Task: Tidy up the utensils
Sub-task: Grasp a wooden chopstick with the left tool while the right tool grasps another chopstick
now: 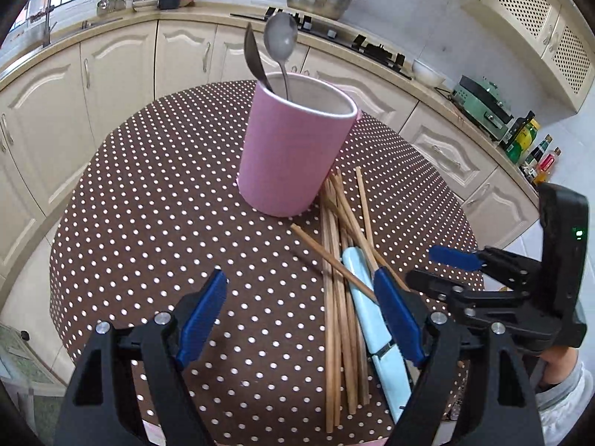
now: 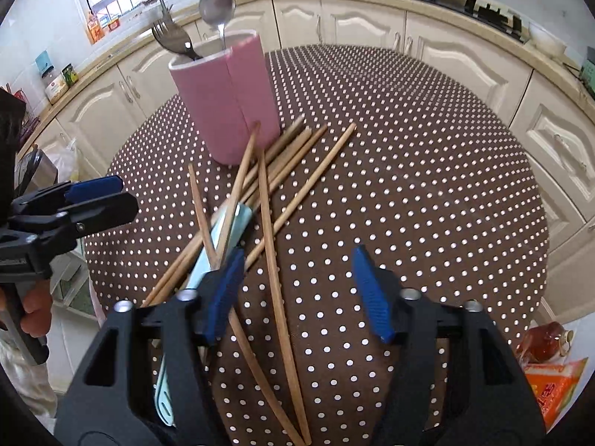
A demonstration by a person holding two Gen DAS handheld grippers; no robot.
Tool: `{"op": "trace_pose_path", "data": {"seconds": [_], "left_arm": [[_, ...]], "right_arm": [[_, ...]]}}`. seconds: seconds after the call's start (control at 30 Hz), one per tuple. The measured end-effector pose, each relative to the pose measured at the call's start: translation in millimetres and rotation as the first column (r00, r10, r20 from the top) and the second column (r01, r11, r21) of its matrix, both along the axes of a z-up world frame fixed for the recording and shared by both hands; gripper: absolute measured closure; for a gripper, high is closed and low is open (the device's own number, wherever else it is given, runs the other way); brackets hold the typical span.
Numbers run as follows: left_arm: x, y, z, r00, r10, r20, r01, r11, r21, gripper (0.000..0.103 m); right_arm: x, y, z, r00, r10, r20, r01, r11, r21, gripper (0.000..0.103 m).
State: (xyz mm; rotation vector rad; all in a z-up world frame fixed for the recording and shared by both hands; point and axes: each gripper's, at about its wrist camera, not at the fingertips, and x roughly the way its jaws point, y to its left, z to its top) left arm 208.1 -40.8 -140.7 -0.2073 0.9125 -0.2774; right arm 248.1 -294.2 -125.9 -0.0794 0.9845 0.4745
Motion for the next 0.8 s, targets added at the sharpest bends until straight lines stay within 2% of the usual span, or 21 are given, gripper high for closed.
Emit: {"op": "trace_pose_path", "data": {"seconds": [0.07,0.23,0.33,0.47,0.63,0.8], "left_arm": [[0.7,-4.7,-0.3,1.0,-0.007,-0.011,0.007,1.0,-0.009,0.024],[8.0,-25.0,3.3,0.997,-0.049,-0.051,0.047,0.998,-0.04,0.024],[16.4,-45.8,4.8,0.994,-0.078,-0.072,0.075,0.996,-0.041,0.024],[28.9,-65.7,3.1,0.992,-0.084,-0.094,0.083,0.996,-0.009,0.024],[48.8,-78.7,-10.0,0.983,-0.063,-0.175,0.065,0.998,0.007,0.045],[59.0,-85.3,-16.5,0.977,-0.039,-0.208,0.045,0.999,0.025,0.058]], "right_arm": [[3.8,2.0,-4.9,1.0,0.014,-0.019,-0.014,1.0,-0.007,0.063],[8.8,11.9,-12.8,0.997,0.05,-0.051,-0.051,0.998,-0.026,0.072],[10.9,18.4,-16.2,0.996,0.069,-0.06,-0.071,0.997,-0.037,0.088],[10.9,23.6,-17.1,0.995,0.081,-0.063,-0.083,0.996,-0.028,0.092],[11.2,21.8,-17.0,0.994,0.093,-0.065,-0.093,0.996,-0.005,0.092],[12.3,16.2,-18.5,0.992,0.1,-0.072,-0.1,0.995,0.016,0.092]]}}
